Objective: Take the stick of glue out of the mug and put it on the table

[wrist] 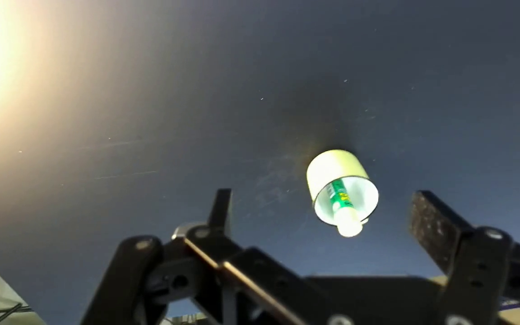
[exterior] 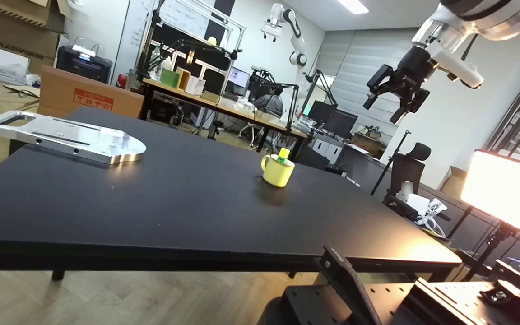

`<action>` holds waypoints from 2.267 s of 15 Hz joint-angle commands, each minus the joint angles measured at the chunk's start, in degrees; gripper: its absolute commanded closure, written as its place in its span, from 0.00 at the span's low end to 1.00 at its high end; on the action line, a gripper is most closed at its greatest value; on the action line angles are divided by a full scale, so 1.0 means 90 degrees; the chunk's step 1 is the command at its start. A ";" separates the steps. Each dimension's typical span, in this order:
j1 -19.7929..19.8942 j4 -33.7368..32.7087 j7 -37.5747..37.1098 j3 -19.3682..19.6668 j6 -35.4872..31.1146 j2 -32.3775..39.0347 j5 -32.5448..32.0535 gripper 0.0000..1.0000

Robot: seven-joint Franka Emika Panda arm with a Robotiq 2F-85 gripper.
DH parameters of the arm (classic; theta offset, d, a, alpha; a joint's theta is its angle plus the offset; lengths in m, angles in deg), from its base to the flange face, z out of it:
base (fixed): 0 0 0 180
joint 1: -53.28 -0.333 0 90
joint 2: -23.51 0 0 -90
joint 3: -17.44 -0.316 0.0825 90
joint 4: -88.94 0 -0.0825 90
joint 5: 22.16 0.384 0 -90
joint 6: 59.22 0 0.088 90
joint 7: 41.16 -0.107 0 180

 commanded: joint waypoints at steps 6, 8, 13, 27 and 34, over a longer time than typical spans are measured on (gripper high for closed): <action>0.0185 -0.1929 -0.0397 0.0194 -0.0066 0.2321 0.0278 0.00; 0.0143 -0.2300 -0.0309 0.0167 0.0031 0.2693 0.0404 0.00; 0.0134 -0.2383 -0.0291 0.0162 0.0095 0.2748 0.0423 0.00; -0.0030 -0.6243 0.1928 -0.0726 0.1641 0.5569 0.0249 0.00; 0.0052 -0.7705 0.2348 -0.0812 0.2093 0.6928 0.0265 0.00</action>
